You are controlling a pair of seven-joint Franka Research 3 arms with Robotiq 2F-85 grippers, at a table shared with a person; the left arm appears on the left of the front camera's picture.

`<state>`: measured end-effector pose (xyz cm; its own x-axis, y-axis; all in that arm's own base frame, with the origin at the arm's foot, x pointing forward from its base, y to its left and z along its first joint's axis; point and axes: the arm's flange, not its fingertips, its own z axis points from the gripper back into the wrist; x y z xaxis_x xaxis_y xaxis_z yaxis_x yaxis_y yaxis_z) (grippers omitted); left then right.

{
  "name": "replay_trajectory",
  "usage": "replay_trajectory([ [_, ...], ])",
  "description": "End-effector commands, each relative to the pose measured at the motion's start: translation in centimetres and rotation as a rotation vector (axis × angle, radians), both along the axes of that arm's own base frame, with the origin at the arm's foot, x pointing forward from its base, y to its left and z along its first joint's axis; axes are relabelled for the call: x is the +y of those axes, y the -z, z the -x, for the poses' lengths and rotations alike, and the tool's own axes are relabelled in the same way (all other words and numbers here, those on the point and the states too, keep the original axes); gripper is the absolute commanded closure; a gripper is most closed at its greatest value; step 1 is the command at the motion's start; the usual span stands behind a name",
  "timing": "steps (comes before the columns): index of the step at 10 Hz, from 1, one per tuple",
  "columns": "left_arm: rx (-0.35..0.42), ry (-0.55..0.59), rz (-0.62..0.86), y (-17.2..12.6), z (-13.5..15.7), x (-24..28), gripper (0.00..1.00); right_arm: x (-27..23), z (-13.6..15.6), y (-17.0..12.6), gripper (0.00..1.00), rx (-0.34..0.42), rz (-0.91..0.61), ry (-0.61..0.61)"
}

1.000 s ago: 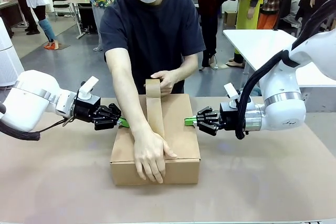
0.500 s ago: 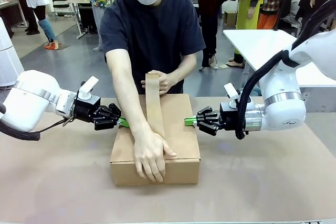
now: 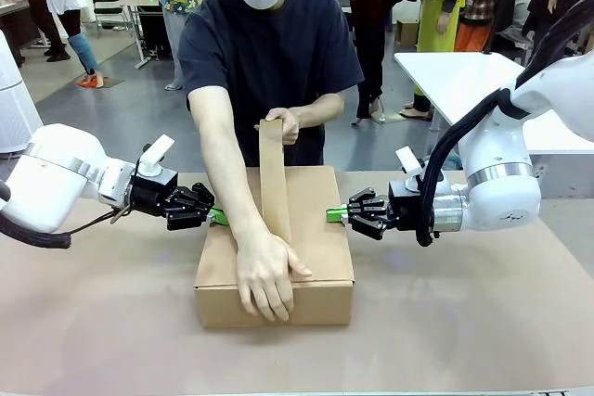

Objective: Wrap the clocks to prevent damage.
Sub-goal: After the human seals the box with tape, release both hands from the side flaps of the Package Box.

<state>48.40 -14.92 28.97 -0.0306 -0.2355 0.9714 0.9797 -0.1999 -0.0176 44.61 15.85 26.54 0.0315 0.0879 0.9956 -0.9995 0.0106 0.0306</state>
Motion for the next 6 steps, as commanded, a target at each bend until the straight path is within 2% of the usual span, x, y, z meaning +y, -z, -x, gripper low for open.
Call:
replay_trajectory([
  [1, 0.0, -0.007, -0.003, 0.2, 0.02, 0.0, 1.0, 0.15, 0.2, 0.23, 0.99, 0.002, 0.001, 0.01],
  [6, 0.0, -0.007, -0.003, 0.2, 0.02, 0.0, 1.0, 0.15, 0.2, 0.23, 0.99, 0.002, 0.001, 0.01],
])
